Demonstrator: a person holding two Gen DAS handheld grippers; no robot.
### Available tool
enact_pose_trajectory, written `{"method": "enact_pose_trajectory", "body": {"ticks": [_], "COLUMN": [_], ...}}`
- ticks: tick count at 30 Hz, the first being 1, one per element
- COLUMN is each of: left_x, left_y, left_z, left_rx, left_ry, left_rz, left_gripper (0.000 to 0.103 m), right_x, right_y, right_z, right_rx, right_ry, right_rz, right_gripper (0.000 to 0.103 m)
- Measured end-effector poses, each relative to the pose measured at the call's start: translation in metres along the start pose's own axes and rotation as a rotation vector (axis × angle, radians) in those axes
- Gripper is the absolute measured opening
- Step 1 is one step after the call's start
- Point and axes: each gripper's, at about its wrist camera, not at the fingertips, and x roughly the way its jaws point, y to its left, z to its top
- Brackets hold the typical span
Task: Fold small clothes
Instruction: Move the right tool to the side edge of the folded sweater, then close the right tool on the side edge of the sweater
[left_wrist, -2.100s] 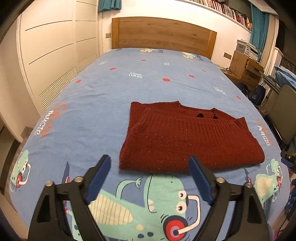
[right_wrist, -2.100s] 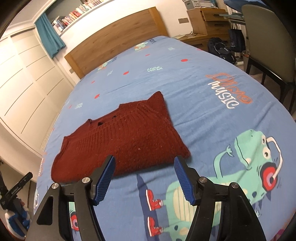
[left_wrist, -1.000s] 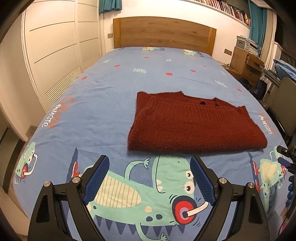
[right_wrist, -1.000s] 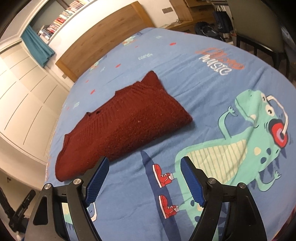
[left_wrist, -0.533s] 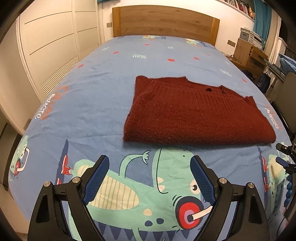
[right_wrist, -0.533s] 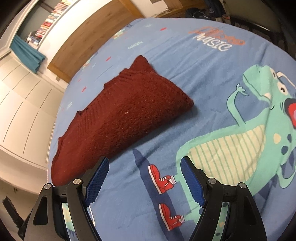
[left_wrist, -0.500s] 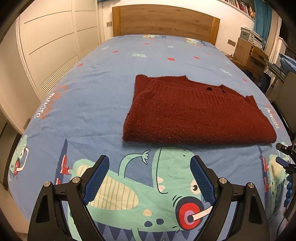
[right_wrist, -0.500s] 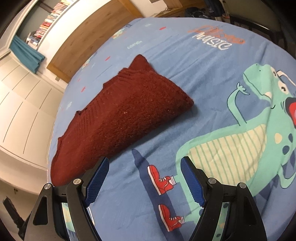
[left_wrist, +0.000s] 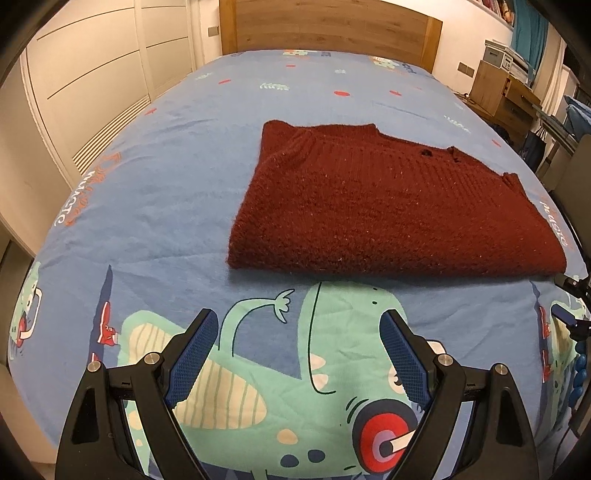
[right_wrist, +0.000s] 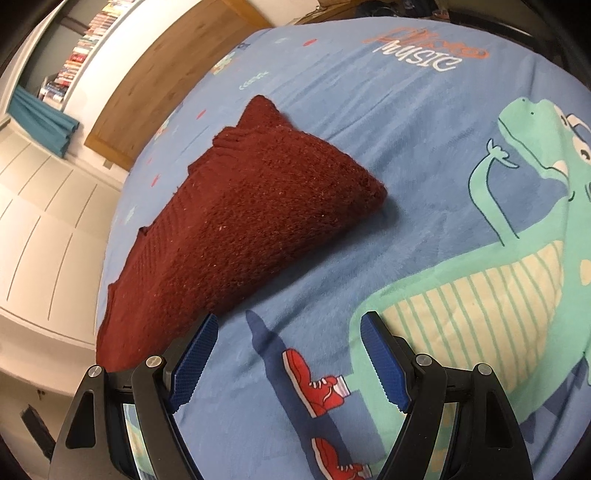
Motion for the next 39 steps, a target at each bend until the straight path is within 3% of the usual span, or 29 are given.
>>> {"method": "enact_pose_trajectory", "body": {"ticks": [26, 36, 39], "left_x": [0.027, 0.026, 0.024], "left_y": [0.02, 0.027, 0.033], "left_z": [0.006, 0.008, 0.009], "left_rx": [-0.055, -0.058, -0.066], "left_ry": [0.065, 0.065, 0.059], "left_rz": [-0.003, -0.005, -0.004], "left_gripper": [0.086, 0.086, 0.086], "right_x": [0.031, 0.041, 0.044], "right_y": [-0.028, -0.038, -0.04], "right_z": [0.069, 0.076, 0.077], "right_rx": [0.236, 0.324, 0.359], "right_ry": [-0.112, -0.116, -0.102], "right_rz": [0.174, 0.248, 0.286], "right_gripper": [0.082, 0.056, 0.038]}}
